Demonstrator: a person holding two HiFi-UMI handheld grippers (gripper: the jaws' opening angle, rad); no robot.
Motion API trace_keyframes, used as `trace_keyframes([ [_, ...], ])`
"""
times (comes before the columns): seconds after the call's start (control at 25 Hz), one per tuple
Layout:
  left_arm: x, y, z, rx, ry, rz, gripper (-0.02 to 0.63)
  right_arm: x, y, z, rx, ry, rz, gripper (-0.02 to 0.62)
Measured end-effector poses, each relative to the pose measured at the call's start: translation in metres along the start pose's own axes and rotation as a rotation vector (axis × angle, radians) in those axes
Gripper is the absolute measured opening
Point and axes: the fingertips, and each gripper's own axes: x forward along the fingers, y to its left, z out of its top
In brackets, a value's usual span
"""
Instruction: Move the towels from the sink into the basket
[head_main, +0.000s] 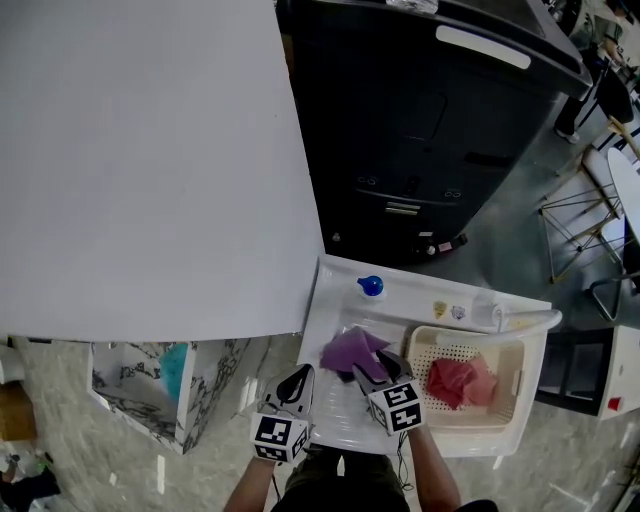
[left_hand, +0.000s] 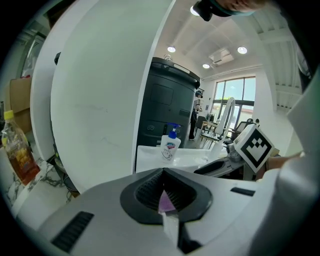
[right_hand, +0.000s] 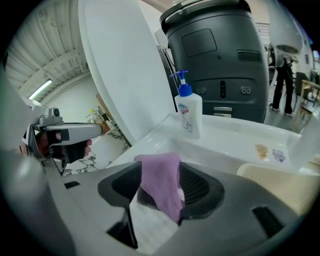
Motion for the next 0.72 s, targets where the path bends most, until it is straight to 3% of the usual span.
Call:
trace_keyframes([
  [0.48, 0.008, 0.005, -0.002, -0.010, 0.014, 0.006, 0.003, 0.027, 0.000, -0.023, 0.007, 0.115, 0.027, 0.241],
  [0.72, 0.007, 0.008, -0.002, -0.009, 0.021, 0.016, 0.003, 0.021, -0.011, -0.014, 0.006, 0.065, -0.031, 0.075],
])
